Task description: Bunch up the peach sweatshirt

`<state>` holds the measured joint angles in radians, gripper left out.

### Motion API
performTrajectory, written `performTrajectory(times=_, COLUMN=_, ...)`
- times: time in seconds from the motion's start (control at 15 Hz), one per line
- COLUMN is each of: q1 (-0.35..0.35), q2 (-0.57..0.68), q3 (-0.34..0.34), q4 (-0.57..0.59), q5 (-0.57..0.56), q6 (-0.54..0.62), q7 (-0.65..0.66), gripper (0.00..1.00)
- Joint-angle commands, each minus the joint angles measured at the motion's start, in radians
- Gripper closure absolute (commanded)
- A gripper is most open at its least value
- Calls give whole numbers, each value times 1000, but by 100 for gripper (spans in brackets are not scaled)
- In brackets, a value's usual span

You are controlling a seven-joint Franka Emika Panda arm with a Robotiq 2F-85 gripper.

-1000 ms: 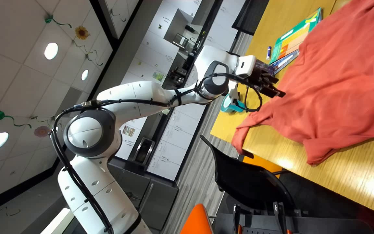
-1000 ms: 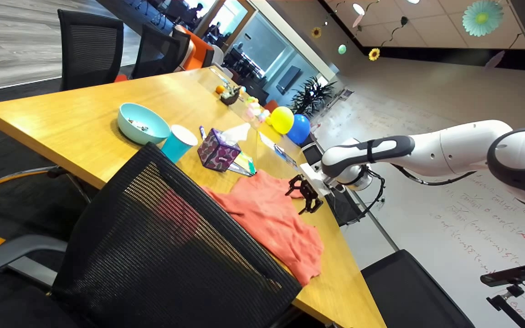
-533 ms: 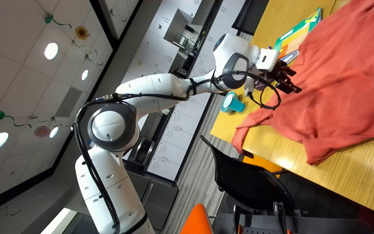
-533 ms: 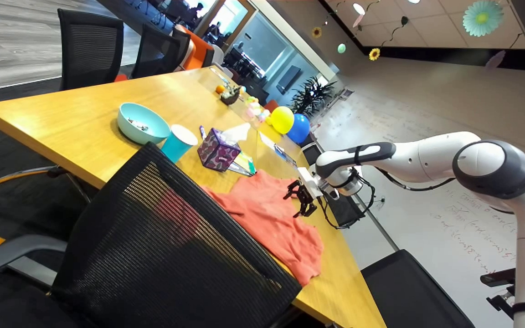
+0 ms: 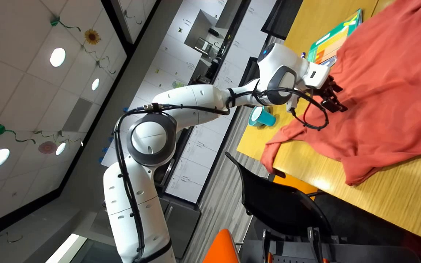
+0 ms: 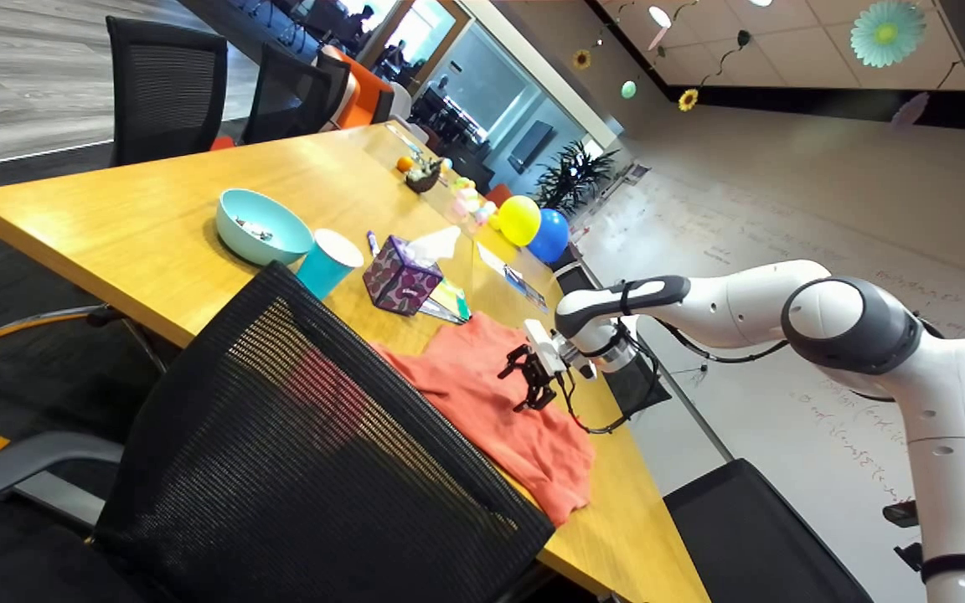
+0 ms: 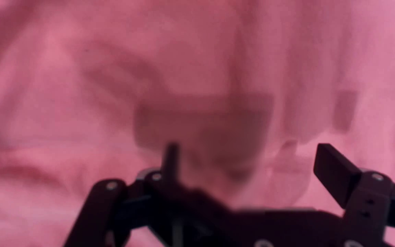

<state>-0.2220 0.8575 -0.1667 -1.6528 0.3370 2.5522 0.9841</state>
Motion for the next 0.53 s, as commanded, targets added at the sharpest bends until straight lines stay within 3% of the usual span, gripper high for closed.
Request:
performTrajectory(times=0.0, q1=5, q2=60, q3=-8, q4=54, q5=12, q6=-8, q7=12, gripper=0)
performTrajectory(times=0.13, q1=16, q2=82, q3=-24, q4=61, q5=0, q6=-11, q7=26, gripper=0)
performTrajectory(times=0.2, q1=24, q2=90, q3=-34, q4=60, q5=-4, q6=-3, q7=34, gripper=25)
performTrajectory(times=0.27, q1=30, q2=95, q3=-42, q4=60, q5=-5, q6=2, q7=41, gripper=28)
performTrajectory(times=0.47, q1=38, q2=87, q3=-53, q4=57, q5=-7, q6=8, q7=38, gripper=50)
